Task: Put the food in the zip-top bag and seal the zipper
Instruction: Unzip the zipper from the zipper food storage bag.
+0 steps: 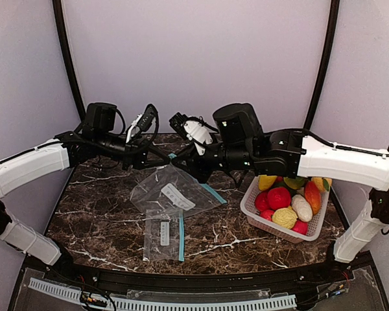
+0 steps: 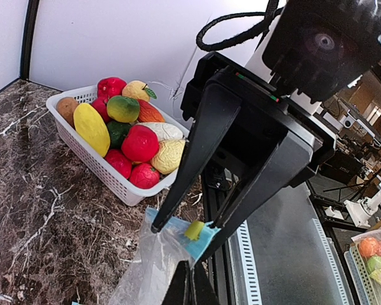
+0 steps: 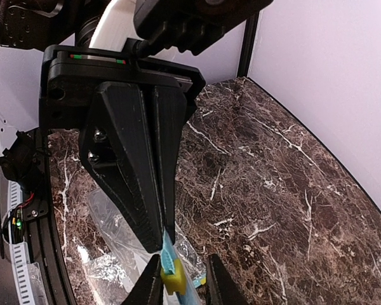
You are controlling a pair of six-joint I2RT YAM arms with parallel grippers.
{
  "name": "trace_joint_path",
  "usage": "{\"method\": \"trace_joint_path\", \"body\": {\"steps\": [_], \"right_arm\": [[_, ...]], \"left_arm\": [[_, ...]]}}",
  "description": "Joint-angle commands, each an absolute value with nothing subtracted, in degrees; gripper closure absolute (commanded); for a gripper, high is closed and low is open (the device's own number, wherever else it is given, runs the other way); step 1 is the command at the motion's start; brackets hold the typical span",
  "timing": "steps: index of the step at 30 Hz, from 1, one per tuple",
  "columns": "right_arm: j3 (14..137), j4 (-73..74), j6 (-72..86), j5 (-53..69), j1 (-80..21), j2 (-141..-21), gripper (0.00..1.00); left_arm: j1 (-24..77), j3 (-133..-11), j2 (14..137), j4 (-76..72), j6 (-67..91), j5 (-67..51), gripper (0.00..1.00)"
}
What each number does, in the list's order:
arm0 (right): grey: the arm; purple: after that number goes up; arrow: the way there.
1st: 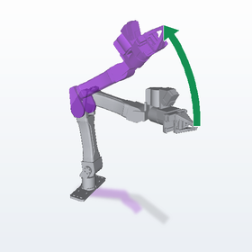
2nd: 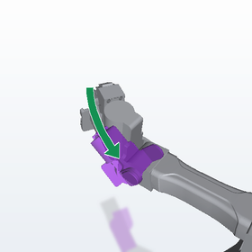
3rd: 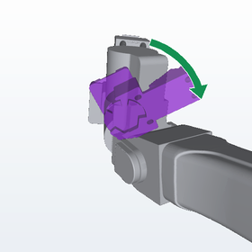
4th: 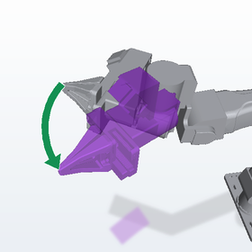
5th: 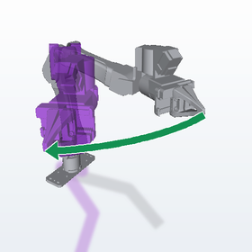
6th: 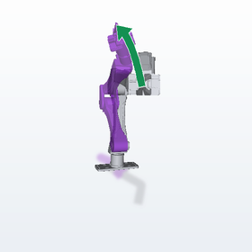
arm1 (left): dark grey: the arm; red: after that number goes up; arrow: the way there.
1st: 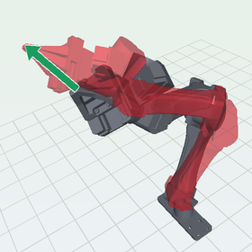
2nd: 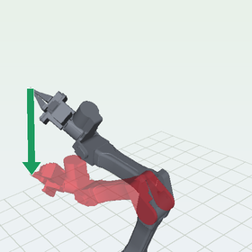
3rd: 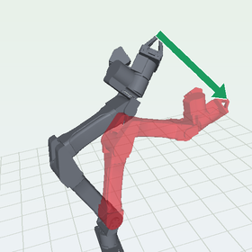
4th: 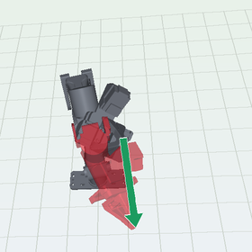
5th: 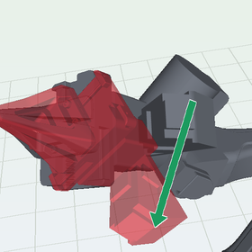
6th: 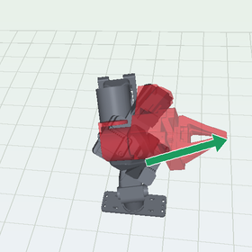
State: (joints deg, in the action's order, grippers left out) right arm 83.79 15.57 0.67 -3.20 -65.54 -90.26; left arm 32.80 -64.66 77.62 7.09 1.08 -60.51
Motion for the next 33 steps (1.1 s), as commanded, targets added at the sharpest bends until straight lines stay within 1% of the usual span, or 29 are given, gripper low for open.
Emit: {"method": "trace_joint_path", "body": {"steps": [1,6,10,11,12,13,14,16,18,25,27,29,33], "right_arm": [[85.3,15.5,0.5,-2.9,-66.0,-91.0,0.81],[85.4,15.6,0.5,-2.8,-66.0,-91.0,0.89],[85.1,15.5,0.5,-2.2,-66.0,-90.8,0.98],[85.1,15.4,0.4,-1.8,-65.9,-90.8,1.00],[85.0,15.3,0.5,-1.2,-66.0,-90.7,1.00],[84.9,15.3,0.5,-0.7,-66.0,-90.6,1.00],[84.8,15.2,0.5,-0.4,-65.9,-90.5,1.00],[84.7,15.1,0.5,-0.2,-66.0,-90.4,1.00],[84.6,15.1,0.6,1.2,-66.0,-90.2,1.00],[84.7,15.3,0.8,2.5,-65.9,-90.5,1.00],[85.0,15.7,0.9,3.0,-65.9,-90.6,1.00],[85.1,15.8,1.0,3.2,-65.9,-90.6,1.00],[84.8,16.2,1.5,3.4,-65.6,-90.4,1.00]], "left_arm": [[33.2,-65.9,77.1,8.8,0.4,-60.6,0.99],[33.2,-66.0,77.2,9.3,-1.3,-60.4,0.99],[33.3,-66.1,77.4,9.6,-1.5,-60.1,0.99],[33.3,-66.1,77.5,9.6,-1.5,-60.1,0.96],[33.4,-66.1,77.6,9.6,-1.6,-60.0,0.87],[33.4,-66.1,77.6,9.6,-1.6,-60.0,0.83],[33.5,-66.1,77.8,9.6,-1.5,-60.0,0.76],[33.7,-66.2,77.9,9.7,-1.6,-60.0,0.68],[34.0,-66.2,78.1,9.7,-1.6,-60.0,0.67],[34.4,-66.1,78.2,9.8,-1.6,-59.6,0.67],[34.4,-66.1,78.1,9.6,-1.6,-59.3,0.77],[34.4,-65.9,77.7,9.3,-1.6,-58.7,0.84],[34.3,-66.0,77.3,9.7,-2.3,-58.4,0.86]]}}
